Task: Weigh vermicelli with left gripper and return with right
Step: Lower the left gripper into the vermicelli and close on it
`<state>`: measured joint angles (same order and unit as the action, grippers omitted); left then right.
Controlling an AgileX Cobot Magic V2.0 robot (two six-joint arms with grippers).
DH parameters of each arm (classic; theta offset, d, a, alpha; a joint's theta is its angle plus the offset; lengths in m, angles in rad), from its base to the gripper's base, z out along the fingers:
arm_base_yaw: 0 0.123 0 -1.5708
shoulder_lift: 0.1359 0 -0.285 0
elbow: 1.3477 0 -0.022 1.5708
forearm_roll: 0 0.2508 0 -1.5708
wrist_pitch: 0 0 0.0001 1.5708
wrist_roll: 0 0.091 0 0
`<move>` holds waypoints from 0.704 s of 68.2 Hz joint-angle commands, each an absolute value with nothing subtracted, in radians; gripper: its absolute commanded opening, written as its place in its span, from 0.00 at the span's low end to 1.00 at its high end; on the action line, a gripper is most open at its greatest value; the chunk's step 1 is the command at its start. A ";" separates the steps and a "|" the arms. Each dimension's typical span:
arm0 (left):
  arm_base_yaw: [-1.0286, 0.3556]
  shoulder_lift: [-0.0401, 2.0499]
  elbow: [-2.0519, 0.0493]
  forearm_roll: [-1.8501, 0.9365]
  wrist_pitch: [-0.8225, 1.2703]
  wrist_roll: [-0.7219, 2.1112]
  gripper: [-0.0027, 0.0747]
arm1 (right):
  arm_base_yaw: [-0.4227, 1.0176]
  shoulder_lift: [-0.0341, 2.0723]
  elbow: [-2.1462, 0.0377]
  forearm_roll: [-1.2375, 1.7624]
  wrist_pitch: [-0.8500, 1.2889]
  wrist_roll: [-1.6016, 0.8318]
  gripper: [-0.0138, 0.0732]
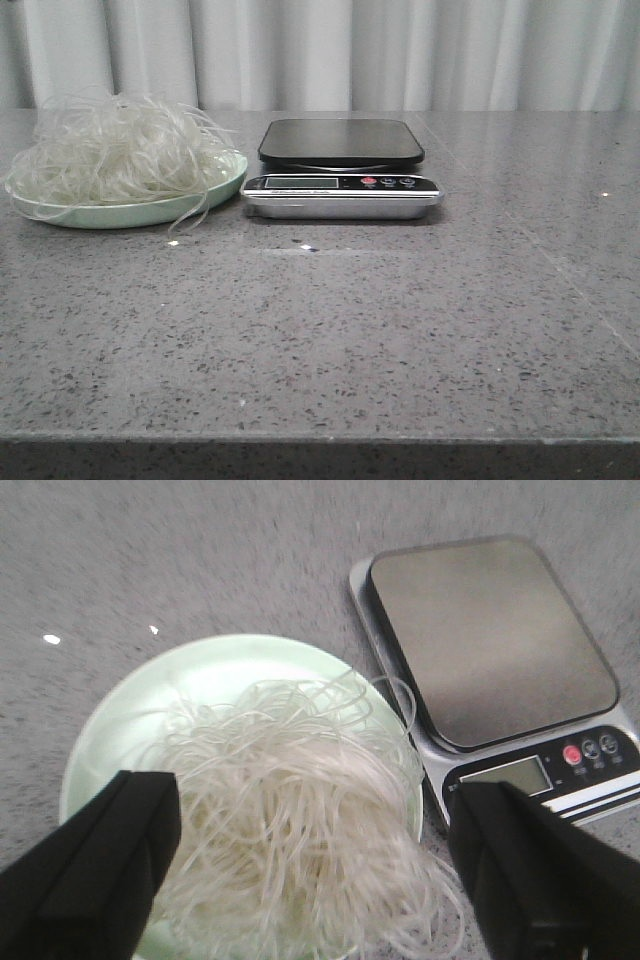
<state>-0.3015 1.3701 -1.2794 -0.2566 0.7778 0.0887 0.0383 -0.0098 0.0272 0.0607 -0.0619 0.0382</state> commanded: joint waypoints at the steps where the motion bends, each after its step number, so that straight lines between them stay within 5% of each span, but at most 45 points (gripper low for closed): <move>1: -0.312 1.454 -1.400 -0.289 0.813 0.079 0.81 | 0.035 -0.027 0.020 0.050 -0.144 0.037 0.34; 39: -0.312 1.730 -1.498 -0.233 1.076 0.065 0.80 | 0.035 -0.027 0.020 0.050 -0.144 0.037 0.34; 45: -0.312 1.730 -1.498 -0.233 1.079 0.065 0.73 | 0.035 -0.027 0.020 0.050 -0.144 0.037 0.34; 48: -0.312 1.730 -1.498 -0.233 1.087 0.068 0.61 | 0.035 -0.027 0.020 0.050 -0.144 0.037 0.34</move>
<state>-0.3031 1.7568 -1.4817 -0.2362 1.0348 0.0737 0.0383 -0.0098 0.0272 0.0607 -0.0619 0.0382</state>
